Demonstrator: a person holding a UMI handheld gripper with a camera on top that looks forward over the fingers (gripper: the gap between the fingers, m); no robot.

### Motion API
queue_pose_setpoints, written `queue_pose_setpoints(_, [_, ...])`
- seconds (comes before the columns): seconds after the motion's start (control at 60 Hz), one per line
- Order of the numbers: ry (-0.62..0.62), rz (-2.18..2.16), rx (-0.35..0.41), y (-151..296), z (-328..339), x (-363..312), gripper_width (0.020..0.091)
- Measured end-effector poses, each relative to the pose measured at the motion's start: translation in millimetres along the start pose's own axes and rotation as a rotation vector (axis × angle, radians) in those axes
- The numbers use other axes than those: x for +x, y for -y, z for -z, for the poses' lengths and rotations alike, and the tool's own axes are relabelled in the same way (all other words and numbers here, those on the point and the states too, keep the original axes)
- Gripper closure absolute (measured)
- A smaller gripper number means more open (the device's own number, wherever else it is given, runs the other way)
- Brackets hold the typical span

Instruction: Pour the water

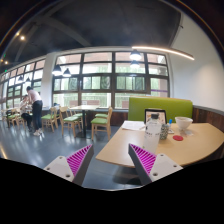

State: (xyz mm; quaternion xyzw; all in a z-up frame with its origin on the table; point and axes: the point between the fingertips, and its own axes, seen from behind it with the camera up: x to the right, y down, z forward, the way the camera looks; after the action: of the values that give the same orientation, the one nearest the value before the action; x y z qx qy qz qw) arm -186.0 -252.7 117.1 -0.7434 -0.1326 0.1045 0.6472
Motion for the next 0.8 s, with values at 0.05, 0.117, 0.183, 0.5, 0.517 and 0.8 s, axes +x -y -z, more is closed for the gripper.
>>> queue_pose_setpoints(0.05, [-0.012, -0.002, 0.003, 0.7, -0.7, 5.0, 0.0298])
queue_pose_setpoints(0.117, [-0.020, 0.001, 0.009, 2.2, 0.9, 13.3, 0.0300])
queue_pose_setpoints(0.183, [-0.041, 0.001, 0.018, 2.9, 5.4, 34.4, 0.0295])
queue_pose_setpoints(0.5, [-0.211, 0.016, 0.112, 9.0, -42.7, 142.3, 0.0296])
queue_pose_setpoints(0.517, [-0.210, 0.015, 0.118, 9.4, -47.7, 144.3, 0.0296])
queue_pose_setpoints(0.8, [-0.261, -0.021, 0.089, 3.7, -144.0, 175.9, 0.0295])
